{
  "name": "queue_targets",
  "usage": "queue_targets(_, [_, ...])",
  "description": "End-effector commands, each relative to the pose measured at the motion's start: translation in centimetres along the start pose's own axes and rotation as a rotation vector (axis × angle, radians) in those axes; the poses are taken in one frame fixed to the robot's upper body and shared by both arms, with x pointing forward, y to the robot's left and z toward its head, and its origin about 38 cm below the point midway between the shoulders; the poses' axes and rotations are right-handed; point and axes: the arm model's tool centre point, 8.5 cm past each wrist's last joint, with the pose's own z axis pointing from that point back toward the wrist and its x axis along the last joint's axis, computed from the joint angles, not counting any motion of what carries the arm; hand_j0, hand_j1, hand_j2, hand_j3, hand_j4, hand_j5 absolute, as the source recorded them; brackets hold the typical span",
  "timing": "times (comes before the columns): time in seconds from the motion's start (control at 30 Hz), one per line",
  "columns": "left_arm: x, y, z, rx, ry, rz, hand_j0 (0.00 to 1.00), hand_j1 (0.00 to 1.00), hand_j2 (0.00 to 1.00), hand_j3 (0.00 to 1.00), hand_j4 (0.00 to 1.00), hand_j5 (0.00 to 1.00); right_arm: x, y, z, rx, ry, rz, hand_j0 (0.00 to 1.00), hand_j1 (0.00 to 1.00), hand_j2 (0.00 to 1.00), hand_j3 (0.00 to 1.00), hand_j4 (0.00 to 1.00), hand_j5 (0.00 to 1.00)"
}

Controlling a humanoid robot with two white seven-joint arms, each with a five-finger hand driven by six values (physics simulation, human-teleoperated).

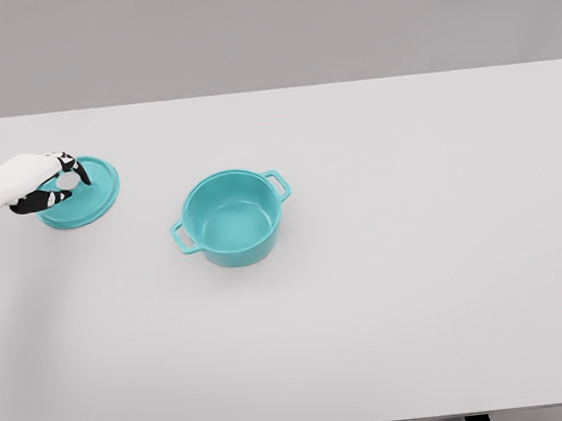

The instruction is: Cover the pot with left arm

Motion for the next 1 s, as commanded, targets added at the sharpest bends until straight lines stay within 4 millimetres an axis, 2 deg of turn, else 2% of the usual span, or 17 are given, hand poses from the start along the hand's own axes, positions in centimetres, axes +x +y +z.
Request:
queue_targets(0.0, [0.0,0.3,0.0,0.011,-0.002,0.005,0.46,0.46,0.46,0.46,0.46,0.46,0.0,0.0,0.0,0.000,0.000,0.000,1.00,1.00,1.00,1.00,1.00,1.00])
queue_targets(0.17, [0.2,1.0,0.1,0.025,-0.010,-0.006,0.46,0.46,0.46,0.46,0.46,0.46,0.0,0.0,0.0,0.000,0.000,0.000,1.00,1.00,1.00,1.00,1.00,1.00])
queue_targets(0.33, [2.0,2.7,-0.1,0.069,-0.070,-0.036,0.46,0.46,0.46,0.46,0.46,0.46,0.0,0.0,0.0,0.000,0.000,0.000,1.00,1.00,1.00,1.00,1.00,1.00])
queue_targets(0.4, [2.1,3.8,0.6,0.089,-0.080,-0.063,0.46,0.46,0.46,0.46,0.46,0.46,0.0,0.0,0.0,0.000,0.000,0.000,1.00,1.00,1.00,1.00,1.00,1.00])
queue_targets(0.67, [3.3,5.0,2.9,0.118,-0.138,-0.099,0.46,0.46,0.46,0.46,0.46,0.46,0.0,0.0,0.0,0.000,0.000,0.000,1.00,1.00,1.00,1.00,1.00,1.00])
queue_targets(0.97, [4.8,5.5,3.7,0.130,-0.195,-0.112,0.46,0.46,0.46,0.46,0.46,0.46,0.0,0.0,0.0,0.000,0.000,0.000,1.00,1.00,1.00,1.00,1.00,1.00])
